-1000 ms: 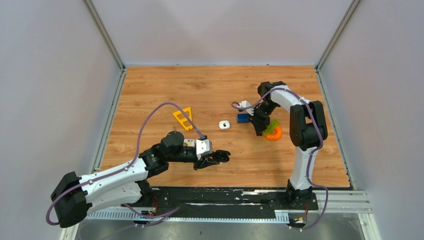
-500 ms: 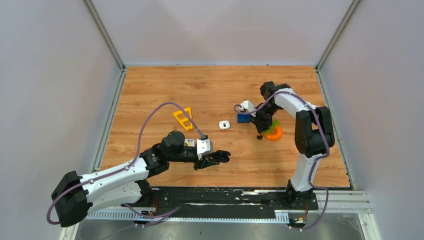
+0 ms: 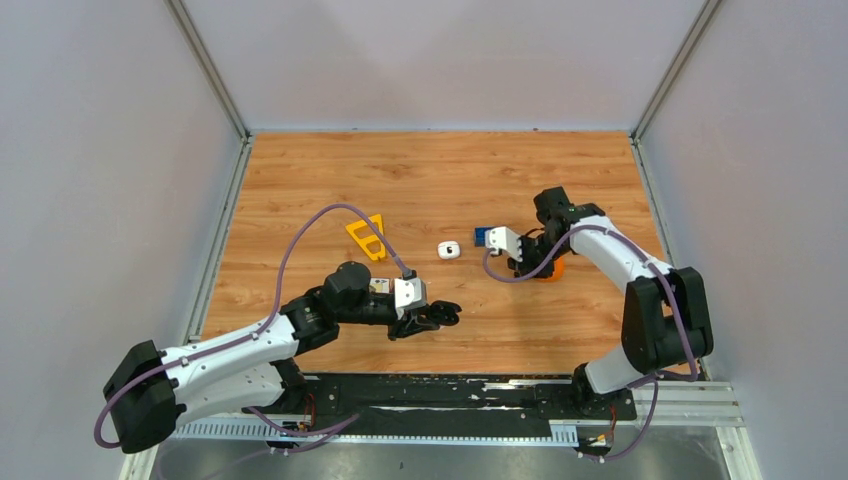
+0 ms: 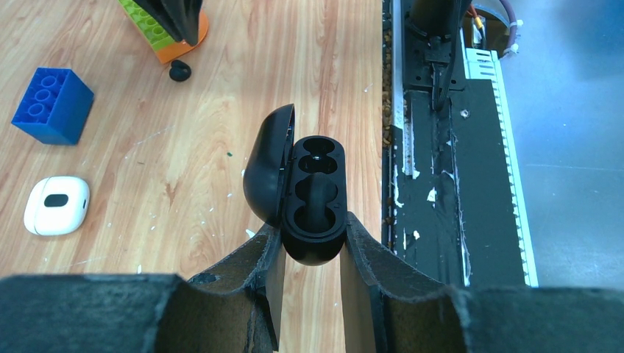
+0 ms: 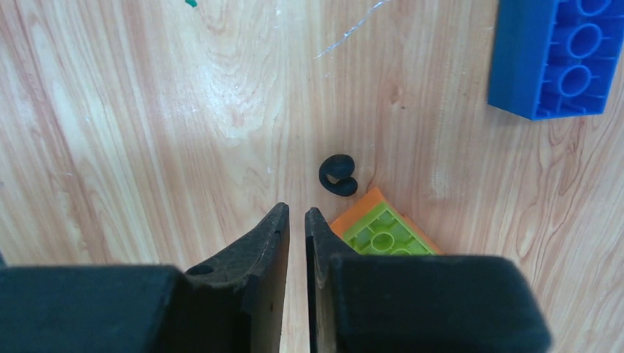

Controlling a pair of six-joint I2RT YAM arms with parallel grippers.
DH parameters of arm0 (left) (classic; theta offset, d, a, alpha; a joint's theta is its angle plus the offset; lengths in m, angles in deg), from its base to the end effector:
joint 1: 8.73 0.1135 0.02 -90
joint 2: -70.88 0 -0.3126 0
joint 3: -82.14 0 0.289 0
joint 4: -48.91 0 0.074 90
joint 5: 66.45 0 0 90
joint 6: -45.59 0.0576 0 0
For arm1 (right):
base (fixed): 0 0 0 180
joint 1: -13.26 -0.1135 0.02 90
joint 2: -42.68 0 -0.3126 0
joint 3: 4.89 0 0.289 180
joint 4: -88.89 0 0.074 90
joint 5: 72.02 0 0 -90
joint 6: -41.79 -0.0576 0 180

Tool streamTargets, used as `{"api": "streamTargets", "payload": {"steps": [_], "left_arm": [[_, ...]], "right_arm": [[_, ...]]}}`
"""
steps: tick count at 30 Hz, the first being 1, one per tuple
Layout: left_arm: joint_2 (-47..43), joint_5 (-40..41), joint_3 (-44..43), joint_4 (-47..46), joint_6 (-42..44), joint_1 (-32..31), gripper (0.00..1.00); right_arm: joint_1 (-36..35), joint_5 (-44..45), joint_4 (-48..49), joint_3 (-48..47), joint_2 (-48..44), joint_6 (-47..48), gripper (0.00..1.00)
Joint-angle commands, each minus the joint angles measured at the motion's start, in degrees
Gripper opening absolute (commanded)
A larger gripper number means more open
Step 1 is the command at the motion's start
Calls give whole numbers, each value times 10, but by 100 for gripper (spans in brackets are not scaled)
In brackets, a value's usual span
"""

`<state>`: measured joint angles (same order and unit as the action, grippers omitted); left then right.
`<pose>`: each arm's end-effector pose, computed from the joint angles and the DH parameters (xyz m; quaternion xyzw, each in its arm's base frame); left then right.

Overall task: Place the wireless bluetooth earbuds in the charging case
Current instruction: Pick up the right earbud from the center of the board.

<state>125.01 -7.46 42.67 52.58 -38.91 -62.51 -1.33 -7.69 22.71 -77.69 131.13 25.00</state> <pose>0.1141 -0.2059 0.2549 0.5224 0.6016 -0.4285 0.4262 0.2915 0.1017 0.2234 -0.6858 0.6898 0.1592 0.1690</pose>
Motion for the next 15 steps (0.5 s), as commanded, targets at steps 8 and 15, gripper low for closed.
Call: {"api": "streamTargets", "payload": {"steps": [8, 15], "left_arm": [[1, -1, -24, -13, -6, 2, 0], [2, -1, -25, -12, -6, 2, 0]], "right_arm": [[-30, 13, 127, 88, -31, 106, 22], [-31, 25, 149, 95, -24, 113, 24]]}}
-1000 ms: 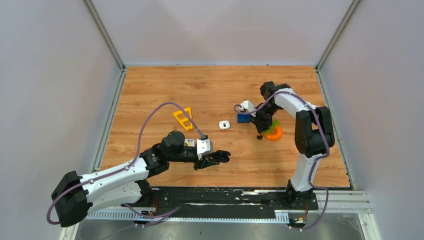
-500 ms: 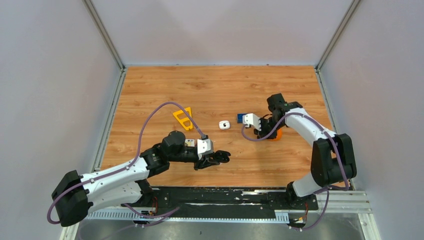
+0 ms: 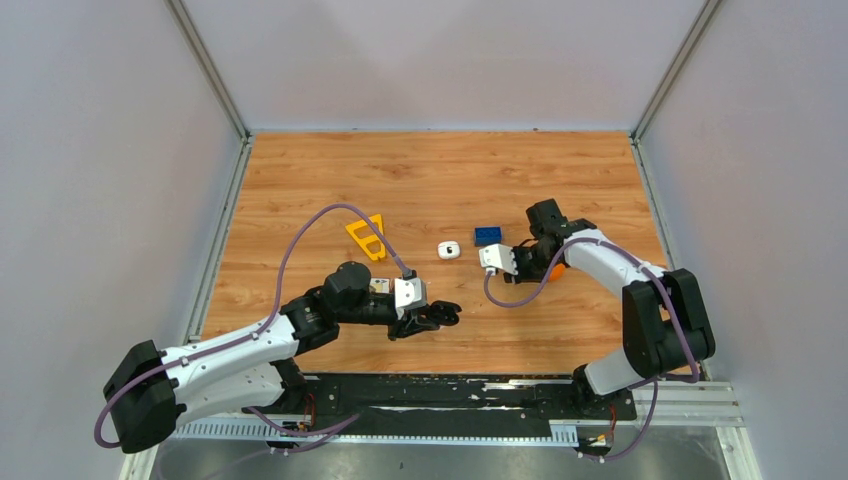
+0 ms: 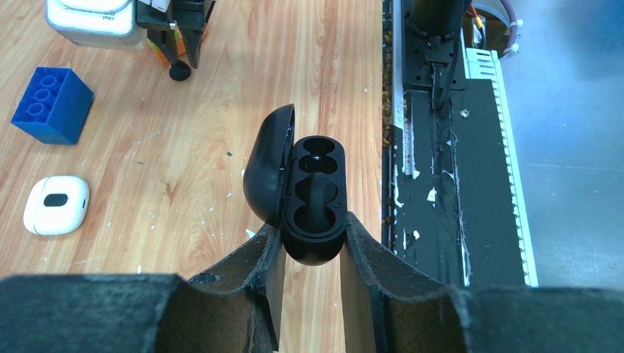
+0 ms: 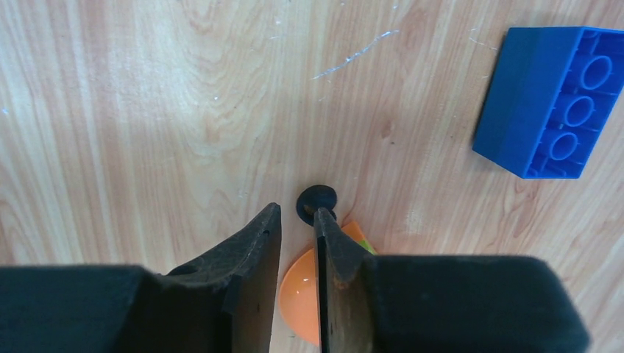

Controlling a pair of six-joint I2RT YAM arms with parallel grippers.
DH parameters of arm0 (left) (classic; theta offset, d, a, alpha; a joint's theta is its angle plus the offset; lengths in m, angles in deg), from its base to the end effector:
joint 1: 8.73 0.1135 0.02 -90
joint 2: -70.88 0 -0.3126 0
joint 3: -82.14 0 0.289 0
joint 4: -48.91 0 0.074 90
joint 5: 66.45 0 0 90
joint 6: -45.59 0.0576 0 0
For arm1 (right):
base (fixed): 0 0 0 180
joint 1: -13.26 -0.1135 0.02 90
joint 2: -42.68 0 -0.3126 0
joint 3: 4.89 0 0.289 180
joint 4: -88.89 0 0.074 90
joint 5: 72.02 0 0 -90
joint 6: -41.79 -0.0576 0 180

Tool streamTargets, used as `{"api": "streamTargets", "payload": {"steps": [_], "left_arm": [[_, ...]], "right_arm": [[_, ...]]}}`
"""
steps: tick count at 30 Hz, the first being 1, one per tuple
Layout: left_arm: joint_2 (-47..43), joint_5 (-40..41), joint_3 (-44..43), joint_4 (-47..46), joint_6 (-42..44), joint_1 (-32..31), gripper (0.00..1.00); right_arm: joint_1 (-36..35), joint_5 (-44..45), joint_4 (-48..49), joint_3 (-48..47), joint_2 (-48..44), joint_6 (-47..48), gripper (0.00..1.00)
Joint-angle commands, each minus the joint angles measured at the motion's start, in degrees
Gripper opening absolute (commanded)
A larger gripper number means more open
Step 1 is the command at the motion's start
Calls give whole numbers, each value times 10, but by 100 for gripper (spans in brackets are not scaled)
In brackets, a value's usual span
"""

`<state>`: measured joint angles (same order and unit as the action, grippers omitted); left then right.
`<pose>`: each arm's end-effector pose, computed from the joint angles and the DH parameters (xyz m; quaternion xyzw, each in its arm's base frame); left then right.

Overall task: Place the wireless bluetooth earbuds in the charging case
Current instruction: Pick up the right earbud from the center of the board.

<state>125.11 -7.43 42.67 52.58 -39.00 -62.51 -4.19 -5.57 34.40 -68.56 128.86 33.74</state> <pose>0.1142 -0.2061 0.2545 0.5219 0.6026 -0.4285 0.4253 0.2742 0.1103 0.1912 -0.7568 0.6115 0.1123 0.2019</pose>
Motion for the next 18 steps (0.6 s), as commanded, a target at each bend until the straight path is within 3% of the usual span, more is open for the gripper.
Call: {"api": "streamTargets", "payload": {"steps": [1, 18], "left_arm": [[1, -1, -25, -11, -5, 2, 0], [4, -1, -25, -9, -5, 2, 0]], "right_arm": [[-2, 6, 34, 3, 0, 27, 25], [-6, 23, 24, -2, 42, 30, 23]]}}
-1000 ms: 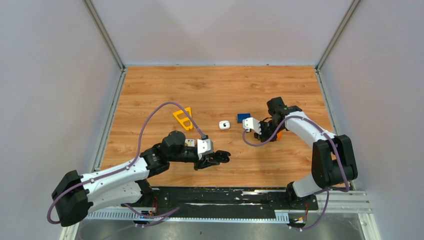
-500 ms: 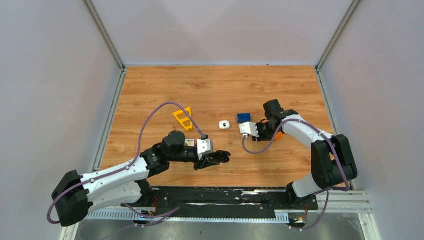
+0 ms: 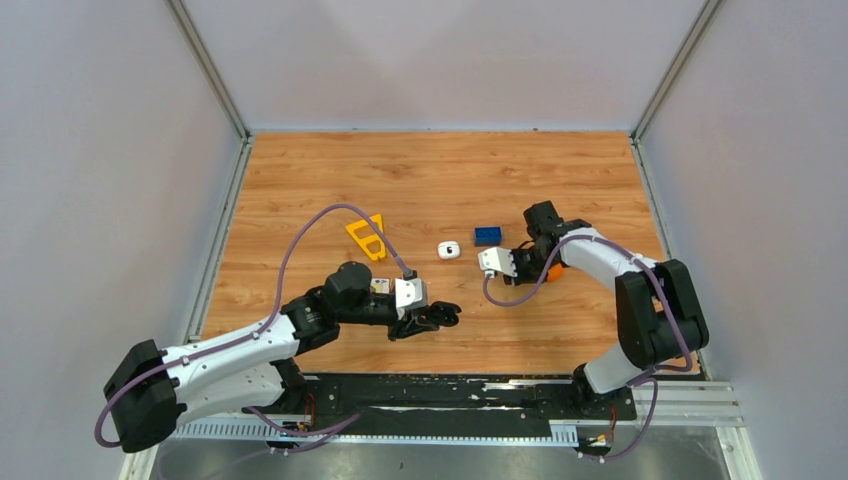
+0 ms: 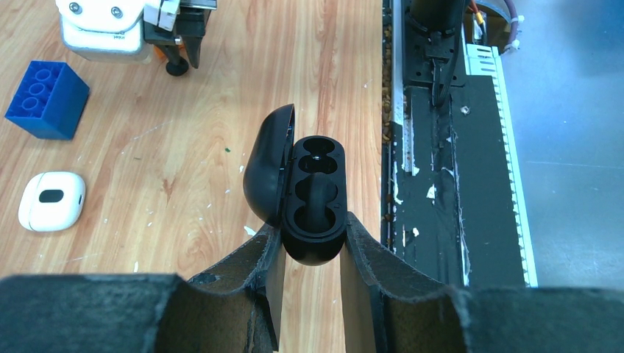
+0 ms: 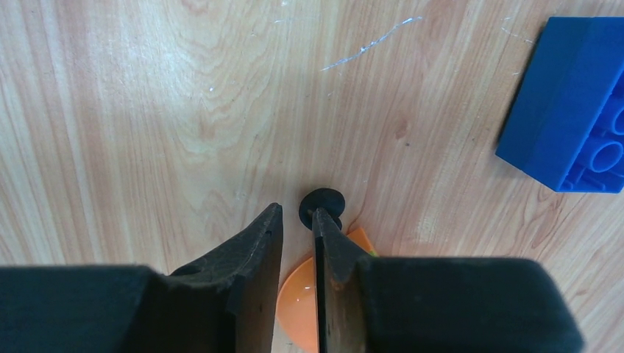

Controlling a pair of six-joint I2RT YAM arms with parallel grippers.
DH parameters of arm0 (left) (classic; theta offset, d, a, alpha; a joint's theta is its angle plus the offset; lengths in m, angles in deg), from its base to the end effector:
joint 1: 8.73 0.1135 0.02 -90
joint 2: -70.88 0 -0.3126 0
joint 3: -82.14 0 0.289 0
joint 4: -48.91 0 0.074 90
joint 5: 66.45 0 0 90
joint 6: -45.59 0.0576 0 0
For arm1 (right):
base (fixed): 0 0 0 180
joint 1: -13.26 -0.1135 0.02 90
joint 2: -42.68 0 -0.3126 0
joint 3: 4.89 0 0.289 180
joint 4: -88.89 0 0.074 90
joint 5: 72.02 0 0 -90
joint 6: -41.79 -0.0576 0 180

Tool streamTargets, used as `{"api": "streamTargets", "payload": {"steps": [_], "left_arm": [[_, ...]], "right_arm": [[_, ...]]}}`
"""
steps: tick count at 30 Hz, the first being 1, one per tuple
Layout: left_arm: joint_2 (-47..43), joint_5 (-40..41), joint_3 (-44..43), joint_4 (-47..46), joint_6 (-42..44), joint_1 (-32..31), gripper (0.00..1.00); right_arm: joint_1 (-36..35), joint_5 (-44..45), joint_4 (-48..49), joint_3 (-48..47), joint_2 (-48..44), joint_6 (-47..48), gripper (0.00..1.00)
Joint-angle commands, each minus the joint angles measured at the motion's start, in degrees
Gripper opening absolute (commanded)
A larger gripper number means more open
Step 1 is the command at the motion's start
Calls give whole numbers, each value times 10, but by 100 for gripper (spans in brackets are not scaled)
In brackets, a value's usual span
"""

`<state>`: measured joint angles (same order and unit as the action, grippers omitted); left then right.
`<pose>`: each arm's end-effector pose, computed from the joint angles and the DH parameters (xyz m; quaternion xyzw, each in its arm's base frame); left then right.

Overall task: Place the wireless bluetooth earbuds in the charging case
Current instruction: Pick up the right earbud from the center of the board.

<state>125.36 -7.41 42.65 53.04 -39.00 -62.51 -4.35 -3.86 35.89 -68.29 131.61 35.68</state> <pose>0.1144 -0.2064 0.2528 0.5223 0.6063 -0.4273 0.4207 0.2797 0.1113 0.1766 -0.7685 0.6035 0.1042 0.1852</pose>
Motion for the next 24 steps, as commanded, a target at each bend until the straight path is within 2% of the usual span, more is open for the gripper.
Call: {"api": "streamTargets", "payload": {"steps": [1, 14, 24], "left_arm": [[2, -1, -25, -13, -5, 2, 0], [6, -1, -27, -12, -6, 2, 0], [4, -1, -26, -10, -6, 2, 0]], "right_arm": [[-4, 7, 12, -6, 17, 10, 23], [-4, 22, 35, -14, 31, -1, 26], [-4, 41, 62, -22, 34, -25, 15]]}}
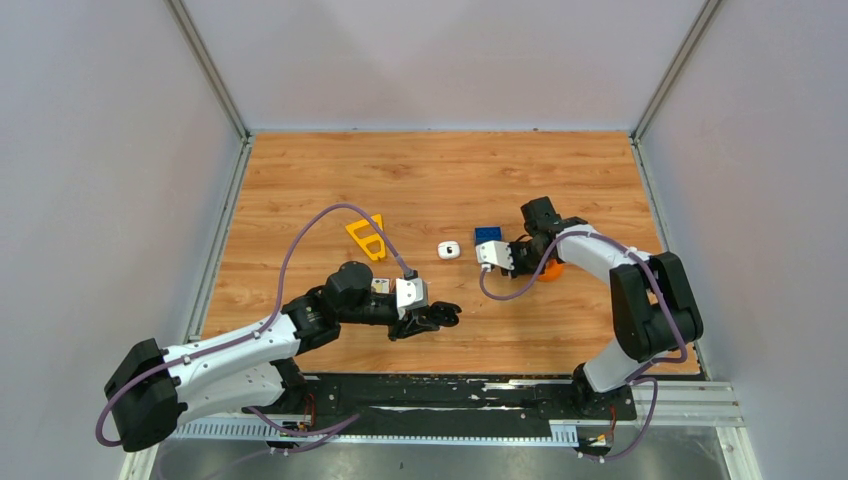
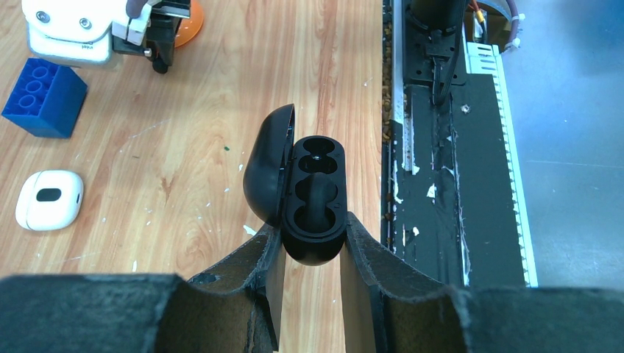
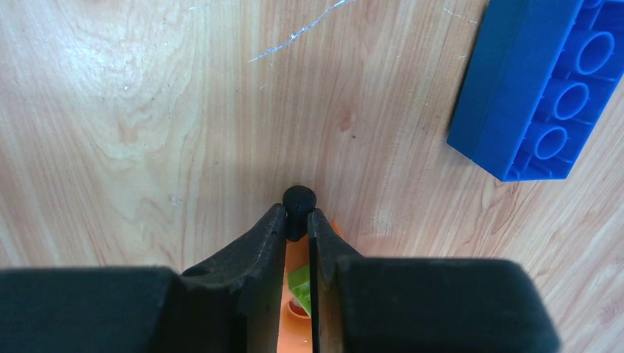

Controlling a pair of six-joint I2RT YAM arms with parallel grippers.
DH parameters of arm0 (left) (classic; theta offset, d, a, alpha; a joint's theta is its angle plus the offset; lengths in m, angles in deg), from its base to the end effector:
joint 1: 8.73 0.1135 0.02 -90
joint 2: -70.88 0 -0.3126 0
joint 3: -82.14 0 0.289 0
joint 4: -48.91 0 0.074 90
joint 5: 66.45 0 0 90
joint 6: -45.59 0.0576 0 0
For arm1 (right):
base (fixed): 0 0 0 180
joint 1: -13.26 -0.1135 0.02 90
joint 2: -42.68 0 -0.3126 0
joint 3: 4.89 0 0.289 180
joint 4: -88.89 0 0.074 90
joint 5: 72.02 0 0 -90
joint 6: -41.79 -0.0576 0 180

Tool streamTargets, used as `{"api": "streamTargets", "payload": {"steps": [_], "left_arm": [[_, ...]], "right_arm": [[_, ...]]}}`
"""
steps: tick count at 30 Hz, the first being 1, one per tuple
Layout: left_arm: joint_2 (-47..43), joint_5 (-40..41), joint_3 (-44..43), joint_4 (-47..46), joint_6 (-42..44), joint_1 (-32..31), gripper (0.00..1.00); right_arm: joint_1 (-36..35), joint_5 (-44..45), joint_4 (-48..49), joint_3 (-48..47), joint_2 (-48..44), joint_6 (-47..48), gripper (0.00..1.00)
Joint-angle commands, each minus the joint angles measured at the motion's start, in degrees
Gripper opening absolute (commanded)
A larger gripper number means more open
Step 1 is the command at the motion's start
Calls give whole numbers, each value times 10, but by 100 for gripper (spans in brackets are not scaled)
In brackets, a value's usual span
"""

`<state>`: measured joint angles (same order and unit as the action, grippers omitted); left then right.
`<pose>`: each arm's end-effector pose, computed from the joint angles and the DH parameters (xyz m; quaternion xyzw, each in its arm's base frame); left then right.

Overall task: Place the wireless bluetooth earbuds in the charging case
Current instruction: Pick up the right earbud from the center of the board.

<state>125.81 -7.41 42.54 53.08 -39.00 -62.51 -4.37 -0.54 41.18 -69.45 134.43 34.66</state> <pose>0.1152 -0.2074 0.2518 0.5226 0.6083 -0.4267 0.4181 0.2995 0.1144 0.1697 -0.7658 0.6094 0.0645 0.1952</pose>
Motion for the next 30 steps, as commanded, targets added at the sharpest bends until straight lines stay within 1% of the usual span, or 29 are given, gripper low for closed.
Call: {"api": "streamTargets", "payload": {"steps": [1, 6, 9, 15, 18, 21, 23, 26, 28, 30], "left_arm": [[-1, -1, -26, -11, -6, 2, 0], [1, -1, -26, -12, -7, 2, 0], [1, -1, -26, -13, -7, 2, 0], [-1, -3, -26, -18, -9, 2, 0], [-2, -2, -25, -20, -9, 2, 0], [-7, -5, -22, -23, -7, 2, 0], [-9, -9, -20, -26, -6, 2, 0], [-13, -16, -16, -33, -4, 2, 0], [-13, -20, -15, -32, 1, 2, 0], [-14, -21, -14, -30, 3, 2, 0]], "right_arm": [[-4, 8, 8, -12, 5, -17, 14], [-4, 2, -6, -24, 1, -26, 6], [-4, -8, -29, -38, -10, -38, 4], [-4, -78, -148, -96, -85, -101, 4], [-5, -138, -230, -138, -125, -144, 4], [-8, -217, -321, -191, -156, -176, 5], [-24, -252, -370, -220, -172, -202, 5], [-81, -273, -432, -252, -184, -229, 5], [-123, -281, -442, -260, -194, -260, 5], [-155, -293, -430, -259, -204, -297, 6]]}}
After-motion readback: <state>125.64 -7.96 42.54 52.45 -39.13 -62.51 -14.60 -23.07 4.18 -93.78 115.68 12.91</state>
